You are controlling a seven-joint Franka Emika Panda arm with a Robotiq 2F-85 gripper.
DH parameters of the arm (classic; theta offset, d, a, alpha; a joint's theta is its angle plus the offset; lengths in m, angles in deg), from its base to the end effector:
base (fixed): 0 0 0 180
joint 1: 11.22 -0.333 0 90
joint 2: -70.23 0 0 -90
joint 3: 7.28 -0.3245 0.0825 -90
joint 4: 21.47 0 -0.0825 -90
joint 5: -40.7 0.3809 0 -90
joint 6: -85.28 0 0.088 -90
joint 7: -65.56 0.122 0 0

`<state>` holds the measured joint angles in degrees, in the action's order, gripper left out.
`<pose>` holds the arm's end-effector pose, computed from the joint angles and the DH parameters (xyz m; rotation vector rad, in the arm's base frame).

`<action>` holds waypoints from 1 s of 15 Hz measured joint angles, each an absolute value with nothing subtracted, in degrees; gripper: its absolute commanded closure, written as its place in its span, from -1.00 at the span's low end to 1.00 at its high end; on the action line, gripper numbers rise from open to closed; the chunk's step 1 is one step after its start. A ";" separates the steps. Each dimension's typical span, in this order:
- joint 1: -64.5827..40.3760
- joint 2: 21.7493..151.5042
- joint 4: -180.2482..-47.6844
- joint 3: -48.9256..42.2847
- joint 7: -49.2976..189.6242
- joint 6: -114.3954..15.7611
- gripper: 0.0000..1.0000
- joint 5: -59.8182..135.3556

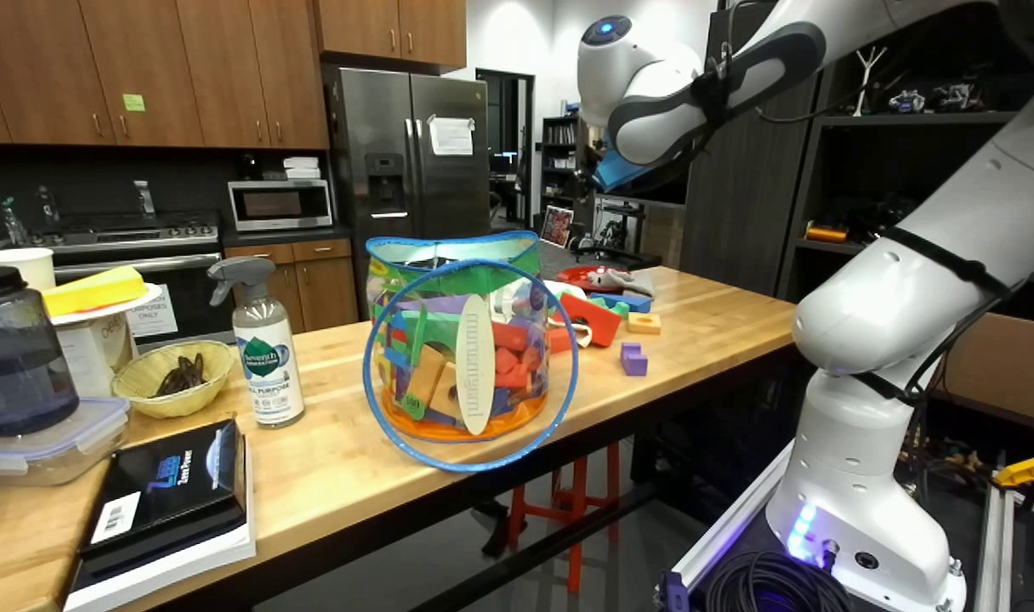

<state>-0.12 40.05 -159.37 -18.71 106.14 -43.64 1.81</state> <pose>0.4266 -0.0129 0.5418 2.4642 -0.4557 0.7186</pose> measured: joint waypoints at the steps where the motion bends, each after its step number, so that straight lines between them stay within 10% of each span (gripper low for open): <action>1: -0.12 40.05 -159.37 -18.71 106.14 -43.64 -1.00 1.81; 15: -1.63 40.55 -158.22 -20.99 121.51 -31.07 -1.00 1.26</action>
<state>-1.63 40.55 -158.22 -20.99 121.51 -31.07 1.26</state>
